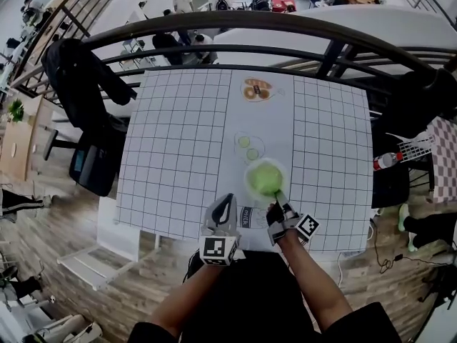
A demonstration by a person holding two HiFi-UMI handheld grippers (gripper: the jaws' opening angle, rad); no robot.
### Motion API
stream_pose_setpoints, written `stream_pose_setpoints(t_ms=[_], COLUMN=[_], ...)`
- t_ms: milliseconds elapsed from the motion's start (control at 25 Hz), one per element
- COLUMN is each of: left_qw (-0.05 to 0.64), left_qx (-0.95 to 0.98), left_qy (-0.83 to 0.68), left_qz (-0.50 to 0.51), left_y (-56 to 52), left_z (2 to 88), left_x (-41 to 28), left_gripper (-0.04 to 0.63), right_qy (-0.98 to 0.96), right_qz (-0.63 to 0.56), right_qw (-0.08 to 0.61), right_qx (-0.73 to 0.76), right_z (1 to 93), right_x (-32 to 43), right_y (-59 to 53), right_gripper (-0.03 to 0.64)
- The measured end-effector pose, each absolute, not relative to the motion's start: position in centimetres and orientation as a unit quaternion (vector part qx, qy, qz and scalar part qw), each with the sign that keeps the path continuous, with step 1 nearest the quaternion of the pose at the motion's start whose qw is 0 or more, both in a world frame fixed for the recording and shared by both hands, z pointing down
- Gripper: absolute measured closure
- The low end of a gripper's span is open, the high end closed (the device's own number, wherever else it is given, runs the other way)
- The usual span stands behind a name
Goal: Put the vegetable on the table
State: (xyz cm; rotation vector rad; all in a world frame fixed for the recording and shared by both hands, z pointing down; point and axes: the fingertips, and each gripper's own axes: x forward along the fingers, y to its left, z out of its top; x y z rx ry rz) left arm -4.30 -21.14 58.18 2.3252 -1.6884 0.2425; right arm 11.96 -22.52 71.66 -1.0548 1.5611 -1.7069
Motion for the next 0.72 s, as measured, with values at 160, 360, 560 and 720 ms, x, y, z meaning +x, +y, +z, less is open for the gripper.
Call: stream_pose_setpoints(t_ms=[160,360,560,720], left_qw=[0.123,0.125,0.134,0.141], left_qx=[0.802,0.81,0.809,0.812], left_qy=[-0.578,-0.569,-0.567,-0.561], left_qz=[0.087,0.066,0.073,0.074], left_y=[-21.7,-22.0,-22.3,-22.2], left_z=[57.8,56.4,56.9,57.1], left_x=[-4.5,-3.9,-3.7,-3.4], left_gripper=[0.588,0.588,0.588,0.588], right_qy=[0.581,0.575,0.569,0.567], right_qz=[-0.647,-0.657,-0.663,-0.663], right_qw=[0.29,0.276,0.276,0.262], right_qx=[-0.399,-0.403,-0.401,-0.412], right_z=[73.0,74.9,76.2,77.4], right_x=[11.7,11.8,11.7,11.6], right_y=[-22.6,-22.9,-23.6,-23.7], right_gripper=[0.594,0.592,0.594,0.592])
